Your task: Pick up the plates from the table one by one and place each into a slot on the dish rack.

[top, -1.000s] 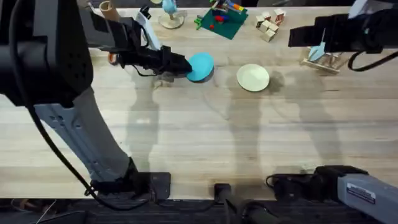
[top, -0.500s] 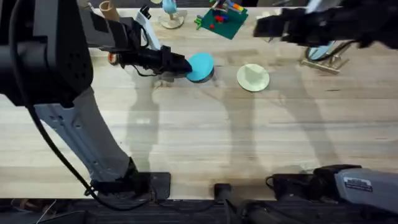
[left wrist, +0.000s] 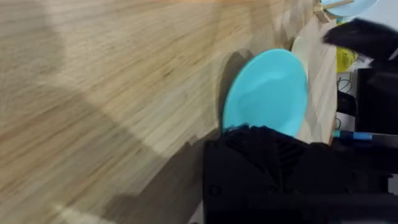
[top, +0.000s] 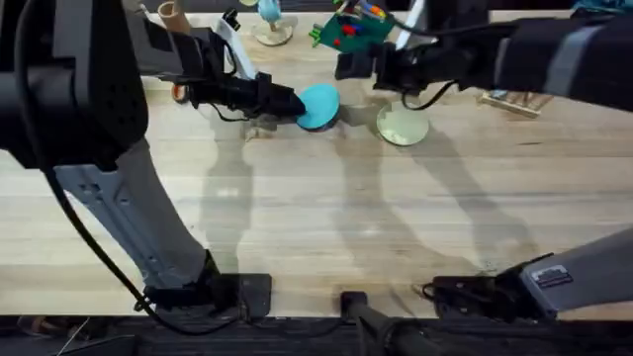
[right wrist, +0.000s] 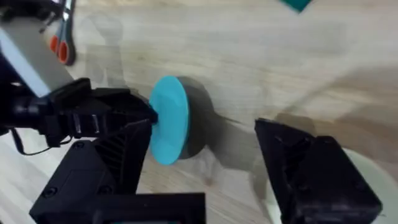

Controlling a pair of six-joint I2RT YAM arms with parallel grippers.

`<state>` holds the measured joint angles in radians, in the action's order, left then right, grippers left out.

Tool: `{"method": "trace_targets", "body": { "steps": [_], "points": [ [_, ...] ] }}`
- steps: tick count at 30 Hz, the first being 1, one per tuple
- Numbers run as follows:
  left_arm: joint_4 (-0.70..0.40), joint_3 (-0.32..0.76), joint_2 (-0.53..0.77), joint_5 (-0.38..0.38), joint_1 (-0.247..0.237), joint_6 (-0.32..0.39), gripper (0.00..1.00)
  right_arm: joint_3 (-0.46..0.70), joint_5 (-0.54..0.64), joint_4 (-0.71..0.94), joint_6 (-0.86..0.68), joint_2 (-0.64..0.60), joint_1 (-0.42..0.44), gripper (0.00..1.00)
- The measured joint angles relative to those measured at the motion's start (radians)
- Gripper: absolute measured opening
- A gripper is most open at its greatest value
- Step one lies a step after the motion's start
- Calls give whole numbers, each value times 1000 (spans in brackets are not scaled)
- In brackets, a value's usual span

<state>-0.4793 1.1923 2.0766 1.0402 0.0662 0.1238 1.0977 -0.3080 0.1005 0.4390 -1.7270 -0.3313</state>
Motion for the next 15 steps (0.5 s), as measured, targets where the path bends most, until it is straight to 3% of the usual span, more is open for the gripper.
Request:
{"method": "trace_targets", "body": {
  "steps": [15],
  "points": [
    [-15, 0, 0, 4, 0, 0, 41, 1, -30, -101, 140, -110, -104, 943]
  ]
}}
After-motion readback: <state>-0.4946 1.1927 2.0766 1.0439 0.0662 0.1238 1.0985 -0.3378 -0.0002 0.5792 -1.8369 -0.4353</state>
